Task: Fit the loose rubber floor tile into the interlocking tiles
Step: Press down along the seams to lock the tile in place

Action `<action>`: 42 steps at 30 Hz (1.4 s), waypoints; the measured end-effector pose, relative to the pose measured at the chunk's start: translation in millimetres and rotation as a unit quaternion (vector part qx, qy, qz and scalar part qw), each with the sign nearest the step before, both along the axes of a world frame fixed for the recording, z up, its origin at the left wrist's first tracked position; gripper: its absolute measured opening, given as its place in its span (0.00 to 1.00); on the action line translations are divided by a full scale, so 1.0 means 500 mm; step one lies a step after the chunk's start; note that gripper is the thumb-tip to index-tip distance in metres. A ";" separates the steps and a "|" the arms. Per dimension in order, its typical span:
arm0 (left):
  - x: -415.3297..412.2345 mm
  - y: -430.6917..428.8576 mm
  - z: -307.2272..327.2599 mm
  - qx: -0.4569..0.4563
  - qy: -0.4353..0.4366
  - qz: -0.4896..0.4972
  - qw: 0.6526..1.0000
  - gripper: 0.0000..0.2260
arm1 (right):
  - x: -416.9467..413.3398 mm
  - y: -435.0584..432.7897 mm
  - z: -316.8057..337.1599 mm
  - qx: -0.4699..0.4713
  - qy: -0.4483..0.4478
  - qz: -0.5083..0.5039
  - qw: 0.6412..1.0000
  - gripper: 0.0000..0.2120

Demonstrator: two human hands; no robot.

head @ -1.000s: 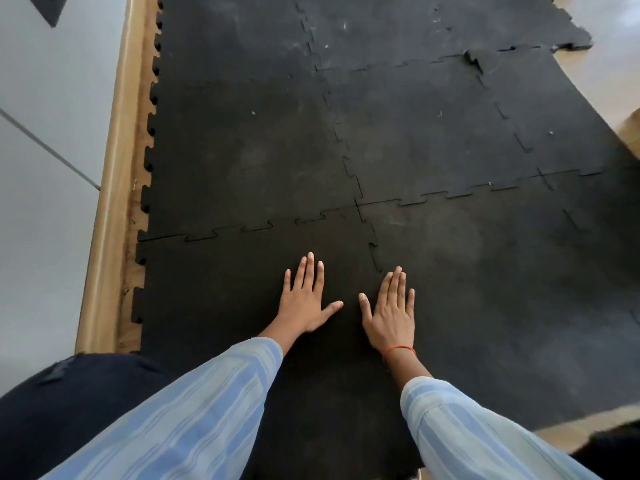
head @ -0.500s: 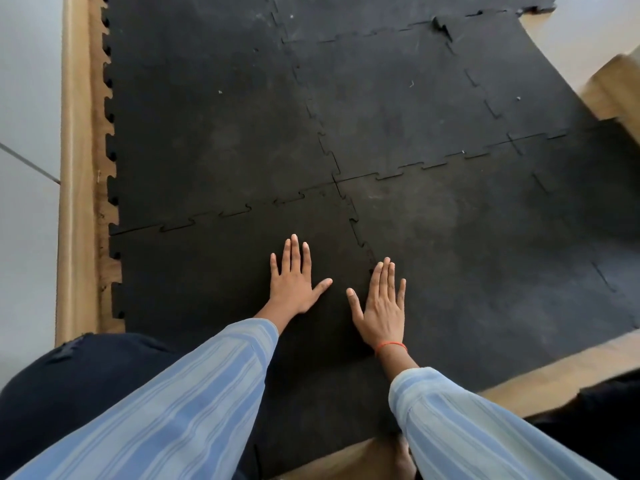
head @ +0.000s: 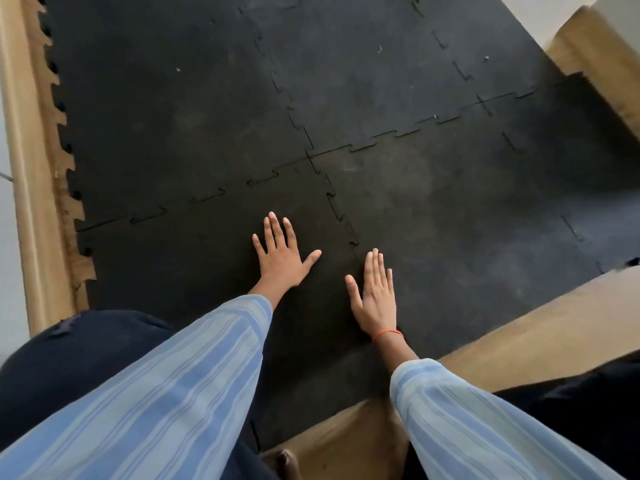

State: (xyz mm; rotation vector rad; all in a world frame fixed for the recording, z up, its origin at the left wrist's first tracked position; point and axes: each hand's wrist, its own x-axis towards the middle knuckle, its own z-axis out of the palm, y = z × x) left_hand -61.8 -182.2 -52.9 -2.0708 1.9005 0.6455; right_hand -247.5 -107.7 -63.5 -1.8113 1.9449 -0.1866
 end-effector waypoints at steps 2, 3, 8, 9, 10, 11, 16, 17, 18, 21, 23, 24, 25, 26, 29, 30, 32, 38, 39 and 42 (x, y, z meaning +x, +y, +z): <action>-0.010 -0.001 -0.001 -0.011 0.001 0.009 1.000 0.44 | -0.028 0.037 0.004 -0.064 0.018 -0.050 0.997 0.28; -0.016 -0.003 0.000 -0.011 0.003 0.014 1.000 0.45 | -0.041 0.058 0.005 -0.084 0.049 -0.078 0.992 0.27; -0.032 -0.005 -0.008 -0.025 0.000 0.036 0.999 0.46 | -0.053 0.091 -0.008 -0.080 0.095 -0.098 0.987 0.28; -0.035 -0.006 -0.006 -0.022 0.001 0.039 0.999 0.46 | -0.051 0.087 -0.011 -0.077 0.096 -0.095 0.988 0.28; -0.036 -0.008 -0.005 -0.019 0.006 0.045 0.999 0.46 | -0.052 0.086 -0.014 -0.074 0.098 -0.092 0.988 0.28; -0.038 -0.009 -0.007 -0.017 0.009 0.048 0.999 0.46 | -0.054 0.088 -0.018 -0.072 0.102 -0.089 0.988 0.28; -0.030 -0.009 -0.009 -0.008 0.006 0.032 0.999 0.44 | -0.054 0.089 -0.025 -0.058 0.110 -0.084 0.989 0.30; -0.029 -0.008 -0.011 -0.013 0.003 0.026 1.000 0.44 | -0.050 0.084 -0.025 -0.068 0.111 -0.092 0.987 0.29; -0.029 -0.008 -0.011 -0.015 0.002 0.024 1.000 0.43 | -0.045 0.068 -0.022 -0.082 0.102 -0.111 0.985 0.27; -0.024 -0.007 -0.015 -0.024 -0.005 0.017 1.000 0.42 | -0.020 0.002 -0.019 -0.123 0.071 -0.124 0.982 0.20; -0.019 -0.002 -0.023 -0.036 -0.007 0.011 0.999 0.41 | -0.010 -0.020 -0.025 -0.135 0.088 -0.054 0.985 0.19; -0.016 -0.002 -0.027 -0.045 -0.011 0.008 0.999 0.40 | -0.008 -0.026 -0.027 -0.131 0.095 -0.034 0.986 0.20; -0.013 -0.001 -0.029 -0.051 -0.013 0.006 0.999 0.40 | -0.007 -0.030 -0.027 -0.125 0.099 -0.024 0.987 0.20; -0.012 0.001 -0.029 -0.053 -0.011 0.009 0.998 0.40 | -0.008 -0.031 -0.027 -0.120 0.102 -0.009 0.987 0.20; -0.014 0.007 -0.032 -0.062 -0.011 0.009 0.998 0.40 | -0.005 -0.058 -0.025 -0.129 0.092 0.101 0.982 0.21; -0.014 0.007 -0.033 -0.064 -0.010 0.010 0.998 0.39 | 0.001 -0.079 -0.023 -0.127 0.082 0.130 0.980 0.21; -0.011 0.006 -0.033 -0.065 -0.008 0.012 0.998 0.37 | 0.016 -0.124 -0.023 -0.110 0.073 0.175 0.976 0.23; -0.003 0.012 -0.048 -0.095 -0.007 0.017 0.995 0.29 | 0.062 -0.253 -0.037 -0.070 0.118 0.216 0.967 0.26; -0.001 0.015 -0.054 -0.100 -0.008 0.017 0.995 0.29 | 0.070 -0.272 -0.039 -0.062 0.125 0.211 0.967 0.26; 0.000 0.007 -0.050 -0.075 -0.005 0.021 0.997 0.29 | 0.096 -0.305 -0.024 -0.012 0.125 0.200 0.972 0.26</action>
